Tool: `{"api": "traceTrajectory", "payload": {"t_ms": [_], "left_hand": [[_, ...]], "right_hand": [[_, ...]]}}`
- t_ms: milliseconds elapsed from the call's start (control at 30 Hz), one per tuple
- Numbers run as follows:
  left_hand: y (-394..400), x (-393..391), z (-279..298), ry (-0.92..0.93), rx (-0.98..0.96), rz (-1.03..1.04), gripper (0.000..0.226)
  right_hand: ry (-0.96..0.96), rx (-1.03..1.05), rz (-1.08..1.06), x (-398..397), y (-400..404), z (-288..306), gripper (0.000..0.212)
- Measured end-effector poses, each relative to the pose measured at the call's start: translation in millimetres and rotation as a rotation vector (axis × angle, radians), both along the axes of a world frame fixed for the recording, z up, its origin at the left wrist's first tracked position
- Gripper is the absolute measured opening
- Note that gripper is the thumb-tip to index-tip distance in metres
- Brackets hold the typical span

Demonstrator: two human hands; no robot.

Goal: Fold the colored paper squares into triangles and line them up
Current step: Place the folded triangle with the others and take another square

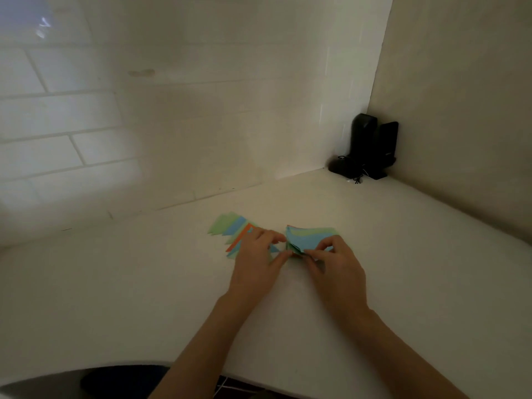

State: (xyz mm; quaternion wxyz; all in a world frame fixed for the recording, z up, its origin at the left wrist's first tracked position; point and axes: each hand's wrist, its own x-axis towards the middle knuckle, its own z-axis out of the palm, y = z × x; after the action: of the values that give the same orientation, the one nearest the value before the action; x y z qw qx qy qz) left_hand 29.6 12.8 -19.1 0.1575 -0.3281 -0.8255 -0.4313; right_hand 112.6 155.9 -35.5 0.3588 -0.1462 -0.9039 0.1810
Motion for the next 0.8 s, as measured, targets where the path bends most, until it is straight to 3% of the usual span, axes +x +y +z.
{"api": "traceTrajectory", "payload": {"t_ms": [333, 567, 700, 800], "left_hand": [[14, 13, -5, -0.032, -0.083, -0.093, 0.028], [6, 39, 9, 0.221, -0.008, -0.161, 0.010], [-7, 63, -3, 0.339, -0.068, -0.245, 0.014], [-17, 72, -22, 0.260, -0.161, -0.250, 0.012]], "right_hand": [[0.044, 0.018, 0.006, 6, 8, 0, 0.015], [0.192, 0.098, 0.106, 44, 20, 19, 0.016], [0.088, 0.165, 0.187, 76, 15, 10, 0.013], [-0.064, 0.098, 0.233, 88, 12, -1, 0.023]]}}
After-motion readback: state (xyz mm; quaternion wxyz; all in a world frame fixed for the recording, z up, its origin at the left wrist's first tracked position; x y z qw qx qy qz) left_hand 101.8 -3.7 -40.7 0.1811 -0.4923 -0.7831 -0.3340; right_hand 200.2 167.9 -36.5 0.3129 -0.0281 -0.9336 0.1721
